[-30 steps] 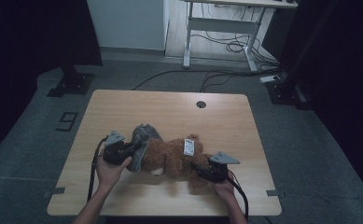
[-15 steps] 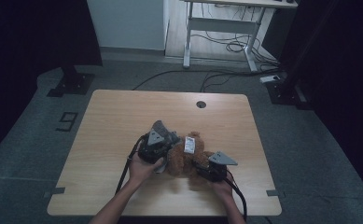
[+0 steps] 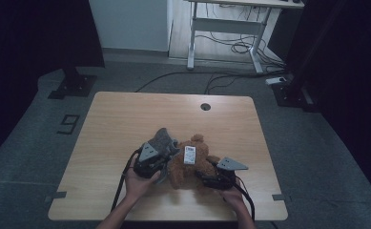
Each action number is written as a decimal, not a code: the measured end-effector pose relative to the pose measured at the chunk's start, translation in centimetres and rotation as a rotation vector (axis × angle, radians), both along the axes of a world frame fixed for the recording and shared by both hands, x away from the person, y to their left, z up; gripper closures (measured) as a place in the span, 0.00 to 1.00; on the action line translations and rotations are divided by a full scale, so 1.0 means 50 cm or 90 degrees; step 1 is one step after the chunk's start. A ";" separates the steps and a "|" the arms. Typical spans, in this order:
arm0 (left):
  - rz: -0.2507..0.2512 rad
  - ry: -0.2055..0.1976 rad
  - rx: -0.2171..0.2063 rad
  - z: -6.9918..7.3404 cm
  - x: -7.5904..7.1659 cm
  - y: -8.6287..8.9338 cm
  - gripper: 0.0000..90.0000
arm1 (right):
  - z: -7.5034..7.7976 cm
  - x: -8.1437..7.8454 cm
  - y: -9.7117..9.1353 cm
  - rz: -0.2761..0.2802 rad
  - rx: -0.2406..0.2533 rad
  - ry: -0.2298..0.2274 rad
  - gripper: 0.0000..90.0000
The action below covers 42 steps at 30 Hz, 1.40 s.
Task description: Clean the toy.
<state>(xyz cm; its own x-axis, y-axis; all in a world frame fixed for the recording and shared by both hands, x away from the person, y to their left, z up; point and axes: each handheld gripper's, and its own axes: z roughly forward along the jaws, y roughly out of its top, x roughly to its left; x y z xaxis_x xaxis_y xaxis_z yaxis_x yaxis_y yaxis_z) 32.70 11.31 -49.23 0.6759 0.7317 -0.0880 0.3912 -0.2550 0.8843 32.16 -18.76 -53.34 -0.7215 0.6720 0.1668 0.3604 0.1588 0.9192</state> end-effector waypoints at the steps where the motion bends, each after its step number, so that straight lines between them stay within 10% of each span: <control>1: -0.001 -0.004 -0.004 -0.003 -0.005 0.002 0.93 | 0.004 -0.002 -0.002 0.005 0.008 0.003 0.29; 6: -0.006 -0.008 -0.013 -0.008 -0.020 0.006 0.93 | 0.022 -0.008 -0.016 -0.004 0.066 -0.003 0.22; 14: -0.021 0.005 -0.017 -0.011 -0.041 0.012 0.93 | -0.009 0.003 0.030 0.024 -0.033 0.071 0.13; 17: -0.023 0.002 -0.008 -0.012 -0.047 0.013 0.94 | -0.016 -0.004 0.051 0.019 -0.091 0.057 0.23; 24: -0.005 -0.008 0.032 -0.003 -0.017 -0.006 0.94 | -0.014 0.017 0.062 -0.036 -0.114 0.009 0.46; 35: 0.015 0.024 0.023 0.005 0.042 -0.025 0.93 | -0.019 0.056 0.068 -0.110 -0.138 -0.045 0.51; 42: -0.006 0.051 0.005 0.066 0.052 -0.047 0.93 | -0.021 0.045 0.065 -0.111 -0.130 -0.050 0.53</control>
